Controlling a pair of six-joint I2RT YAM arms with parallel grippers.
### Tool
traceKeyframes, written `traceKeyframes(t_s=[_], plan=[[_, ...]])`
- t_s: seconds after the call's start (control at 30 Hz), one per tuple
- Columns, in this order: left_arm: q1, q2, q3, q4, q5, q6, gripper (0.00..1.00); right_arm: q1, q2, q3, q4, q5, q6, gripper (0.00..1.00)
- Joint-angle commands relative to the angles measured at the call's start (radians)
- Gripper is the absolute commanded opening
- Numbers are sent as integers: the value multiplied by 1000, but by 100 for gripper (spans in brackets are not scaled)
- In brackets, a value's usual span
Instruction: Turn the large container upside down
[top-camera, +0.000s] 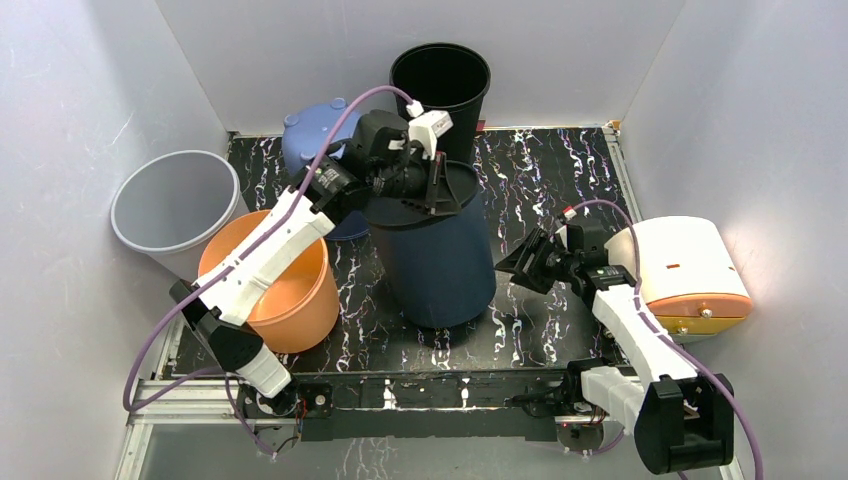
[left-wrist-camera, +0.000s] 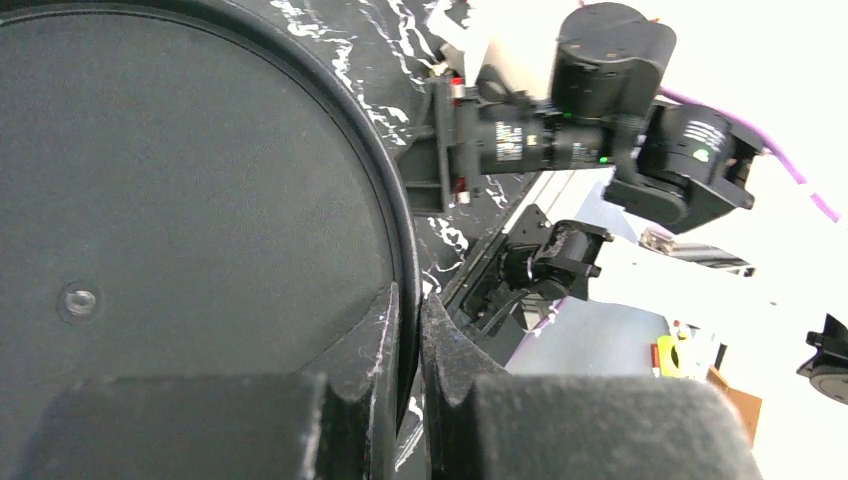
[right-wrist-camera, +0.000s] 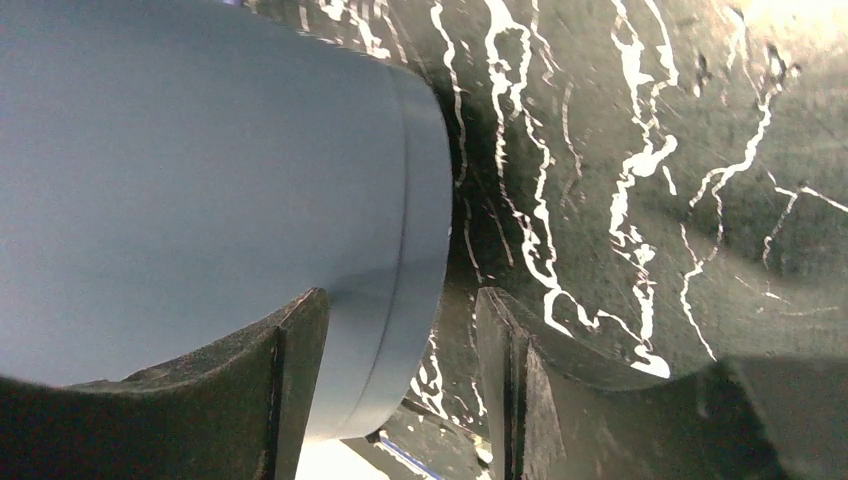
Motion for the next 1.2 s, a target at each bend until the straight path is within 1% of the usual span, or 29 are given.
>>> traceKeyframes(t_s=[0.0,0.13,0.3,0.4,0.43,0.5,0.63,0.73,0.8,0.83,0.87,0.9,0.93,1.03,1.1,1.17], plan=[[-41,-13,-81,72,59,-54,0,26,23,-37,73,-2,2,55],[-51,-16,-148,74,48,-63,0,38,53,-22,83,4,-6,57],[-53,-55,-272,114,41,-66,0,45,118,29,23,27,-72,60],[-53,-53,-295,79,12,-64,3,45,137,70,-19,71,-107,61],[-54,-63,-311,86,8,-69,6,45,140,85,-27,81,-114,62],[-54,-82,-336,94,4,-75,15,46,145,111,-39,99,-124,64],[-53,-85,-333,56,-21,-64,32,45,164,169,-51,148,-131,68],[-53,-85,-315,36,-37,-55,50,44,197,268,-78,215,-139,71],[-54,-85,-281,13,-52,-48,67,44,232,358,-100,264,-146,72],[-53,-85,-251,1,-58,-45,79,44,254,403,-116,299,-147,72],[-53,-84,-225,-16,-67,-39,84,44,277,458,-122,323,-146,72],[-54,-83,-194,-35,-80,-35,95,44,305,512,-138,348,-143,72],[-53,-80,-161,-57,-96,-32,98,44,333,568,-151,379,-133,72],[-53,-70,-70,-124,-126,-14,98,44,429,746,-207,484,-67,74],[-53,-70,-27,-163,-134,-5,98,44,507,857,-208,463,-71,74],[-54,-73,7,-185,-148,2,98,44,579,967,-218,451,-36,76]])
